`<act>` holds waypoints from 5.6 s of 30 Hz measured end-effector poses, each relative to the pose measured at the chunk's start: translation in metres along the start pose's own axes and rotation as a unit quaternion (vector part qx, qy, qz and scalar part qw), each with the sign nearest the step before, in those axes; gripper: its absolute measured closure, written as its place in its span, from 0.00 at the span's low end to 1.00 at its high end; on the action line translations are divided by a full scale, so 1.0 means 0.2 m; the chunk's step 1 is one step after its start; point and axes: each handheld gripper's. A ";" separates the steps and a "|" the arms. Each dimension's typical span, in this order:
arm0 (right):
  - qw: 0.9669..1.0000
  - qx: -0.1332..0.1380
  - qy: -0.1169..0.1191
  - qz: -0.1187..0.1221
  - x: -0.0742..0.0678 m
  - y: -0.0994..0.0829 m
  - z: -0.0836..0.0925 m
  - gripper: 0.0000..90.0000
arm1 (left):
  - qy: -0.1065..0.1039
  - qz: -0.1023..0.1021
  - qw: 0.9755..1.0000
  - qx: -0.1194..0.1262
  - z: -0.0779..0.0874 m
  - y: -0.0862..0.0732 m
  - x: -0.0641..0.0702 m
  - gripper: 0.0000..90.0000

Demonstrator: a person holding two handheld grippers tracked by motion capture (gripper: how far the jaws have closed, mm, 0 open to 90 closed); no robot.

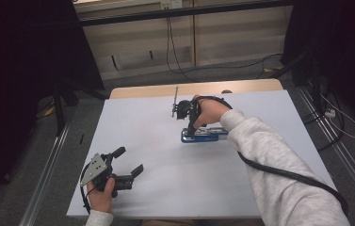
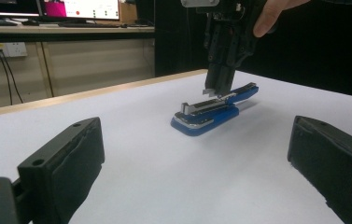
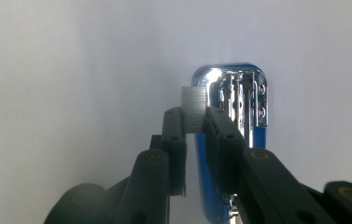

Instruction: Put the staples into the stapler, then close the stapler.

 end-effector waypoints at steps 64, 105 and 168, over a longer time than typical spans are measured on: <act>1.000 0.003 -0.009 -0.009 0.12 0.02 -0.09 0.87 | -0.005 -0.001 1.000 -0.010 -0.01 0.00 0.01 0.04; 1.000 0.018 -0.014 -0.006 0.12 -0.01 -0.16 0.71 | -0.009 0.000 1.000 -0.014 -0.01 0.00 0.01 0.04; 0.915 0.215 -0.113 -0.322 -0.17 -1.15 0.00 0.12 | -0.012 0.095 0.987 -0.126 -0.59 0.11 -0.15 0.04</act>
Point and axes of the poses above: each handheld gripper's, and its own axes: z roughly backward along the jaws, y roughly out of its top, x roughly to its right, and after that the axes turned 11 degrees about -y, right-handed
